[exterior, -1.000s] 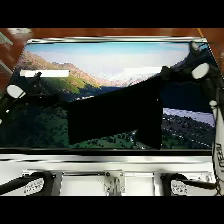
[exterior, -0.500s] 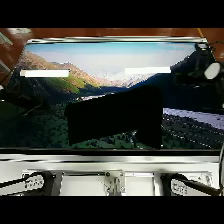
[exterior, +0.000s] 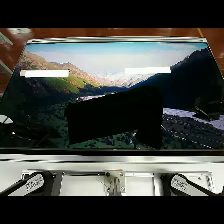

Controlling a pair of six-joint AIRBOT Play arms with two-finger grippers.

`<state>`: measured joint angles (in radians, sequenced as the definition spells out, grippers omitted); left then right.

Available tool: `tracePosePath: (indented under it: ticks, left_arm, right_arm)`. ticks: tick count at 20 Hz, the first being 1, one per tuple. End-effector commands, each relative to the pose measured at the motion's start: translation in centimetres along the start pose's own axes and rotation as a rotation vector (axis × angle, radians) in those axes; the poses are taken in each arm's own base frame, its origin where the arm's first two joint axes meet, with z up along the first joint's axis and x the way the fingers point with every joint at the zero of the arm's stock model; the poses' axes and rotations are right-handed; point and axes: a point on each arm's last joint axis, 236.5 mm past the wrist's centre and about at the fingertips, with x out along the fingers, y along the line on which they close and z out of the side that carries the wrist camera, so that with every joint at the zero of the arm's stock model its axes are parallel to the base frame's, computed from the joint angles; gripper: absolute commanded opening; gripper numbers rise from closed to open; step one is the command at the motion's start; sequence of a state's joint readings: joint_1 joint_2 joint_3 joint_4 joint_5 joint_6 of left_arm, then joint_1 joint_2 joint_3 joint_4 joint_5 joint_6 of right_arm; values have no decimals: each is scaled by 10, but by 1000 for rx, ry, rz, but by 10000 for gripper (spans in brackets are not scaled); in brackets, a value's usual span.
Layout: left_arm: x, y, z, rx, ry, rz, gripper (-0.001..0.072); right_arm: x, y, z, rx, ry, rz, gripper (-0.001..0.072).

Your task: Fold the shirts.

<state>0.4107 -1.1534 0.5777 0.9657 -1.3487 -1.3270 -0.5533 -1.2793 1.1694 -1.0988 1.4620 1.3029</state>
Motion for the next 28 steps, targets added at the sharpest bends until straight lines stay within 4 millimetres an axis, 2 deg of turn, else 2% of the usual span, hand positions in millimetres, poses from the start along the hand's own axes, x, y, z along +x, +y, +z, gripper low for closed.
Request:
tracePosePath:
  ticks: [1, 5, 9, 12, 17, 18, 20, 21, 22, 26, 28]
  left_arm:
    - [26, 4, 1, -34, -60, -39, 672]
    - [36, -13, 13, 11, -113, -43, 672]
    - [48, -22, 14, 67, -117, -18, 671]
    - [59, -30, 13, 43, -94, -47, 670]
    - [95, -37, 8, -9, -12, -77, 649]
    - [99, -40, 10, -32, -11, -94, 481]
    - [98, -47, 16, -9, -20, -116, 269]
    - [94, -52, 19, 20, -24, -124, 134]
    - [90, -59, 21, 54, -20, -136, 53]
    - [68, -85, 31, 165, -60, -172, 38]
    - [56, -91, 43, 204, -148, -161, 37]
  right_arm:
    - [4, 10, -15, 18, 41, 90, 611]
    - [4, 8, -9, 31, 17, 82, 612]
    - [4, 7, -8, 32, 15, 79, 611]
    - [4, 6, -7, 32, 11, 77, 611]
    - [4, 7, -11, 36, 27, 80, 623]
    - [5, 7, -12, 37, 30, 79, 629]
    - [14, 4, -17, 55, 42, 82, 629]
    - [21, 1, -22, 70, 52, 86, 629]
    - [31, -1, -27, 90, 59, 94, 630]
    - [67, -14, -31, 163, 9, 101, 640]
    - [87, 6, -24, 170, -17, 205, 640]
